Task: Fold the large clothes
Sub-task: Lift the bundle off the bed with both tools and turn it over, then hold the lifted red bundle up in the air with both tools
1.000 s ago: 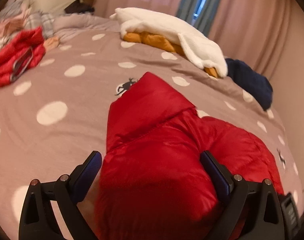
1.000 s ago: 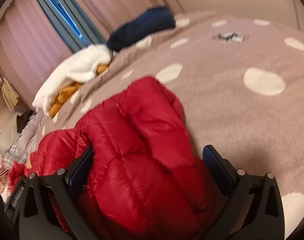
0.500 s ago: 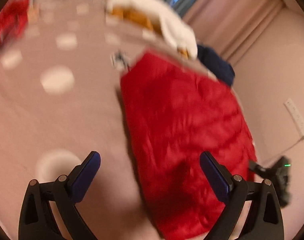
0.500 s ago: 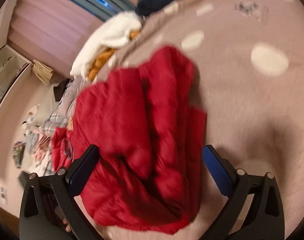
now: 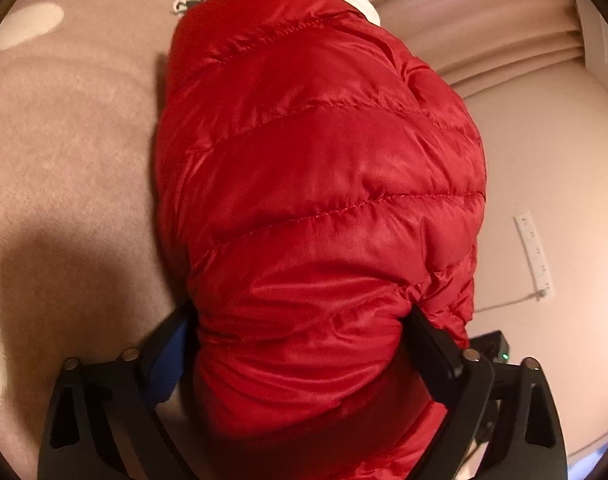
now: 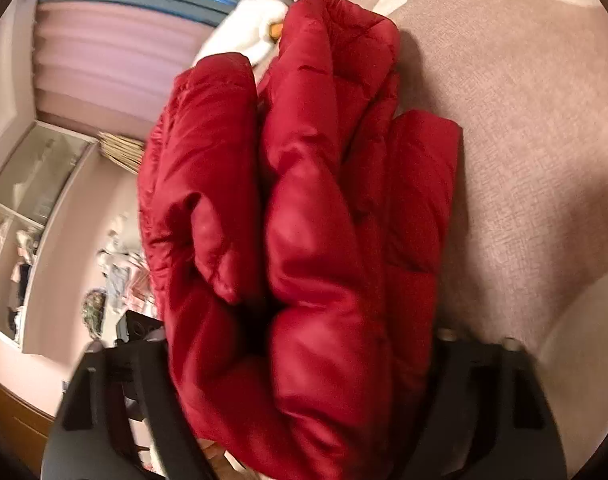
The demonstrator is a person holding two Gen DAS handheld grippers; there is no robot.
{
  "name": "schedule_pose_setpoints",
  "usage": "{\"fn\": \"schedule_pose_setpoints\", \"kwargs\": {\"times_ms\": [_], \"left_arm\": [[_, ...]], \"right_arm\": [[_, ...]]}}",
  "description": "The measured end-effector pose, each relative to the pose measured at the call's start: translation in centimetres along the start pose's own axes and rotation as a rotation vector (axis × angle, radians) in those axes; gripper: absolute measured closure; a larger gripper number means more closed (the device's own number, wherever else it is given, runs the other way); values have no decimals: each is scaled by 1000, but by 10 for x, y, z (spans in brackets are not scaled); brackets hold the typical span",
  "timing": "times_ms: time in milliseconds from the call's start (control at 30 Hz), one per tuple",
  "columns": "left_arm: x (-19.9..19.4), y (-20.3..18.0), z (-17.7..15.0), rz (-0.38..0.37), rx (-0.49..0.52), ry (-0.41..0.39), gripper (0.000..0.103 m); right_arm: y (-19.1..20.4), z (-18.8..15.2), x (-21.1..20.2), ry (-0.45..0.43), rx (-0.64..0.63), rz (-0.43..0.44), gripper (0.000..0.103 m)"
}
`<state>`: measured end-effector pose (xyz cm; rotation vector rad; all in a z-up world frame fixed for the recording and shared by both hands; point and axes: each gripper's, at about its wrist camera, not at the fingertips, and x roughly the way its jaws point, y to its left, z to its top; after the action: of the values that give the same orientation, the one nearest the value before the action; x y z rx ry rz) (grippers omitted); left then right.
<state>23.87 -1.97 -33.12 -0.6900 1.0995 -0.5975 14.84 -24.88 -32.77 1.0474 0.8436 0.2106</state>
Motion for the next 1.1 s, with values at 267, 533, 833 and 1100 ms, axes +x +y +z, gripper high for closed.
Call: {"fn": "schedule_pose_setpoints", "kwargs": {"times_ms": [267,533,833,1100], "left_arm": [[-9,-36,0,0,50,-44,25],[-71,-92,8,-152,160,-141,25],[-193,-140,-3,-264,306,-315,25],[-250,-176,-30,-241,434,-416,25]], "right_arm": [[24,-12,-9,-51,-17,43,54],[115,-24,-36,-140,-219,84,55],[222,-39,-88,-244,-456,197,56],[273,-50,-96,-295,-550,298,55]]}}
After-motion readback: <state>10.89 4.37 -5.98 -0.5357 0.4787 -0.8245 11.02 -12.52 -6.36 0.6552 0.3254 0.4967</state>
